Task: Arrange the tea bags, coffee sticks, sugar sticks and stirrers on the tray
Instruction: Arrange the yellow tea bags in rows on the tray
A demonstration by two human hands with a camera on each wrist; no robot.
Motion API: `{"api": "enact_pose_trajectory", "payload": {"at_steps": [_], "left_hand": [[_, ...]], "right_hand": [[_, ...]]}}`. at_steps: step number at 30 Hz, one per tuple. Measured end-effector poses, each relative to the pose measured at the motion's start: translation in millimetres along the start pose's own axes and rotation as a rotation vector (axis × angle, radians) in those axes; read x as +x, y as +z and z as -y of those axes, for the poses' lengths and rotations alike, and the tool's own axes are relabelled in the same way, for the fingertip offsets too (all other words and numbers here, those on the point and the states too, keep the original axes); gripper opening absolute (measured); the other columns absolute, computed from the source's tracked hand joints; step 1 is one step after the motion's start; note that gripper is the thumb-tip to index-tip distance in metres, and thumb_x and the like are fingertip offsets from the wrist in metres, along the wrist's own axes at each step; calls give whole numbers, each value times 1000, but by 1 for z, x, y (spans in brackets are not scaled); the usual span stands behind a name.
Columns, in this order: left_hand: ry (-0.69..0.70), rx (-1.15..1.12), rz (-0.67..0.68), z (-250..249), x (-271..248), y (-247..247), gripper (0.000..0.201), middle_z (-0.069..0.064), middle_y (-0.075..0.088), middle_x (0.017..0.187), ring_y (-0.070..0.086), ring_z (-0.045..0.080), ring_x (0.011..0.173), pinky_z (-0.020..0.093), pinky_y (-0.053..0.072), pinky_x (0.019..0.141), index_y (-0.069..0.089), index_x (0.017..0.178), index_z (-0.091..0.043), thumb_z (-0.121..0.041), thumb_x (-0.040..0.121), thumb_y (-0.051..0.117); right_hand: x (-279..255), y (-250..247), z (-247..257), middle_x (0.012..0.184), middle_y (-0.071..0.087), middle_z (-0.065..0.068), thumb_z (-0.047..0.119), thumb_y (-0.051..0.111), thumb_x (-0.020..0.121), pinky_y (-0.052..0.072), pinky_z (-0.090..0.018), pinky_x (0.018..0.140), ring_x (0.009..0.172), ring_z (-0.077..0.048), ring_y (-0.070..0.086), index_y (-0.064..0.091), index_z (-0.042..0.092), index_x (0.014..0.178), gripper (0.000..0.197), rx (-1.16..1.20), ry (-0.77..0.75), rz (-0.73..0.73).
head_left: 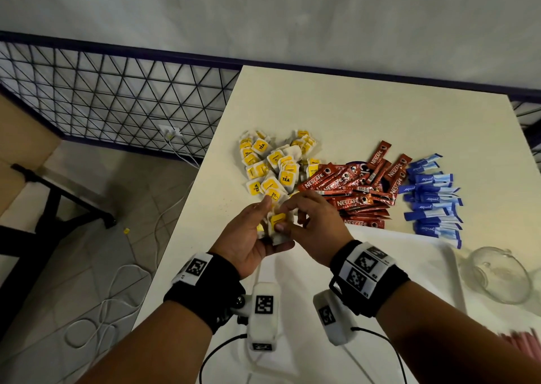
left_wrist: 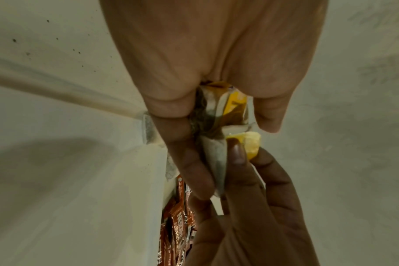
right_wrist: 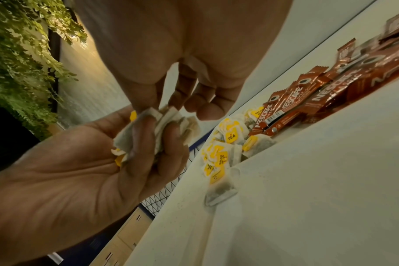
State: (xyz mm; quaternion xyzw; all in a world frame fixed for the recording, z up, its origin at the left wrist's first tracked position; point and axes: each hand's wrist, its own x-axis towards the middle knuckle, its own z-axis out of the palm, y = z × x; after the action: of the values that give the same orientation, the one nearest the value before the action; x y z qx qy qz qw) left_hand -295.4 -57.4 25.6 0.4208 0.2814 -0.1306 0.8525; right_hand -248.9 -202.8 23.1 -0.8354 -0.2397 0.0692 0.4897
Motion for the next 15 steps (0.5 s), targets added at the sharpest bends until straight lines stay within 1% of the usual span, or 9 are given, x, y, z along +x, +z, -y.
{"api": "enact_pose_trajectory", "payload": {"at_steps": [2, 4, 6, 7, 9, 10, 12, 13, 15], "left_hand": [[5, -1, 3, 0, 1, -2, 45, 15, 67, 102, 68, 21, 73, 39, 57, 63, 57, 123, -5, -35, 90, 57], [10, -2, -11, 1, 3, -4, 31, 13, 68, 99, 69, 20, 71, 38, 57, 63, 57, 119, -8, -26, 95, 53], [7, -9, -40, 0, 6, -6, 20, 11, 69, 94, 68, 19, 68, 38, 58, 64, 60, 110, -11, -22, 99, 48], [10, -8, -50, -1, 7, -8, 18, 11, 69, 92, 68, 19, 68, 37, 58, 64, 61, 106, -12, -22, 100, 47], [25, 11, -58, -2, 8, -12, 18, 11, 70, 90, 68, 21, 70, 37, 58, 64, 61, 104, -13, -23, 100, 46], [37, 23, -57, -3, 8, -13, 19, 11, 70, 90, 68, 21, 70, 37, 58, 62, 61, 104, -12, -24, 100, 46], [57, 49, -45, -4, 7, -15, 19, 9, 71, 86, 68, 22, 68, 36, 58, 60, 61, 104, -13, -23, 101, 45], [63, 61, -37, -5, 7, -15, 19, 9, 71, 85, 68, 22, 67, 36, 58, 59, 61, 104, -13, -23, 101, 45], [64, 67, -28, -7, 6, -16, 18, 11, 70, 87, 68, 24, 67, 38, 59, 60, 59, 105, -11, -22, 100, 46]], "right_hand": [[2, 1, 0, 91, 51, 13, 16, 82, 71, 38, -7, 62, 73, 2, 49, 64, 29, 82, 24, 7, -18, 12], [3, 2, 0, 92, 50, 11, 14, 82, 70, 39, -8, 64, 74, -2, 49, 63, 26, 78, 24, 25, -37, 25], [3, 1, 3, 96, 51, 11, 12, 81, 71, 42, -11, 66, 79, -4, 50, 64, 23, 76, 21, 57, -55, 56], [3, 0, 4, 99, 53, 11, 12, 80, 73, 43, -13, 67, 80, -3, 51, 62, 25, 75, 23, 87, -51, 85], [3, -2, 5, 104, 60, 11, 12, 77, 77, 46, -16, 69, 83, -4, 57, 58, 30, 74, 26, 189, 9, 153], [4, -2, 5, 108, 63, 11, 12, 76, 78, 48, -18, 70, 89, -7, 60, 57, 31, 73, 27, 235, 50, 177], [6, 0, 1, 116, 62, 13, 13, 74, 80, 53, -28, 75, 98, -10, 62, 59, 31, 73, 24, 255, 107, 182], [7, 1, -1, 116, 63, 13, 14, 74, 80, 54, -33, 76, 98, -10, 63, 60, 30, 74, 23, 245, 123, 173], [8, 3, -1, 105, 67, 8, 12, 74, 80, 54, -38, 78, 93, -12, 64, 61, 29, 74, 22, 264, 150, 159]]}}
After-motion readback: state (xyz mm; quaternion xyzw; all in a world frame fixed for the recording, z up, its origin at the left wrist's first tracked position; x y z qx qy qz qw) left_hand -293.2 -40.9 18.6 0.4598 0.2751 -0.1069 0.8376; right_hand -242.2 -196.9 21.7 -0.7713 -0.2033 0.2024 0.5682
